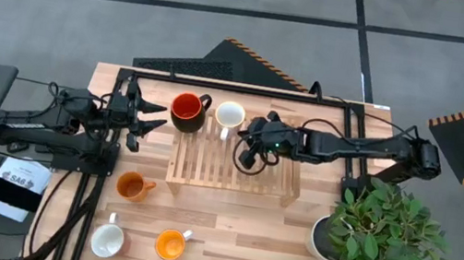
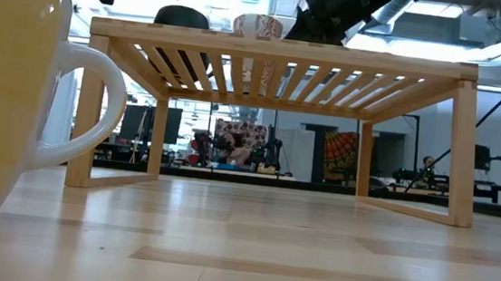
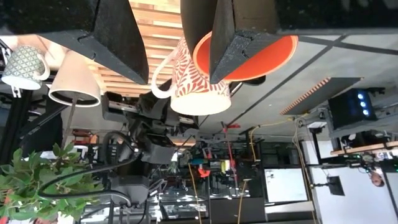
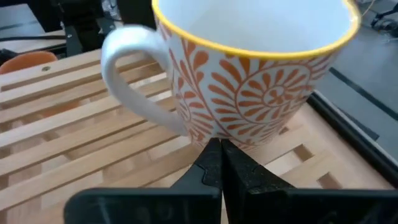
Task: Place coffee mugs
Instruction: Put the orange patterned mug on the shelf
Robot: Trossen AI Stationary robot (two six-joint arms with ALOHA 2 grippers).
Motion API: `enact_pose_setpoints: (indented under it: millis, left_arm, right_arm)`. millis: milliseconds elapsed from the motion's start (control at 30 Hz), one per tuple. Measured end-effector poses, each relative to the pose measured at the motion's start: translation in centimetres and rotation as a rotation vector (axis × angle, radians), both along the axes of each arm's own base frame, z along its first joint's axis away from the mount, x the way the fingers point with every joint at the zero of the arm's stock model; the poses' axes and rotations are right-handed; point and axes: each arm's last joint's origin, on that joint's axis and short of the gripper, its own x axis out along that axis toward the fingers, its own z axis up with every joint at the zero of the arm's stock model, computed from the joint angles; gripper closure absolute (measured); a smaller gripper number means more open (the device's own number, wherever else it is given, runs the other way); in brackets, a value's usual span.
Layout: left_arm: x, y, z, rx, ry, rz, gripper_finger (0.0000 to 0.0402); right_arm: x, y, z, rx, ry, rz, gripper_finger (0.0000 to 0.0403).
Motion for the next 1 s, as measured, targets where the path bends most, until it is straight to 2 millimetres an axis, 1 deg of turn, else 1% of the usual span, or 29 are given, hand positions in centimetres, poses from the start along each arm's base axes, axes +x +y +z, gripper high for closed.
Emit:
enact_pose_setpoints:
  millis: [133, 367, 567, 800, 1000]
  left_arm:
    - [0.0, 0.0, 0.0, 0.000, 0.000, 0.000, 0.0244]
    - [0.0, 0.0, 0.0, 0.001, 0.000, 0.000, 0.0244]
    - [0.0, 0.0, 0.0, 0.001, 0.000, 0.000, 0.0244]
    - [0.0, 0.0, 0.0, 0.001, 0.000, 0.001, 0.0244]
    - [0.0, 0.0, 0.0, 0.001, 0.000, 0.001, 0.0244]
  right_arm:
    - [0.0, -0.5, 0.1, -0.003, -0.010, -0.013, 0.0372]
    - [0.1, -0.9, 0.3, -0.006, -0.032, -0.020, 0.0384]
    - [0.0, -1.3, 0.3, -0.005, -0.032, -0.031, 0.0370]
    - [0.0, -2.0, 0.3, 0.004, -0.035, -0.037, 0.0384]
    - [-0.1, -2.5, 0.3, 0.014, -0.033, -0.026, 0.0372]
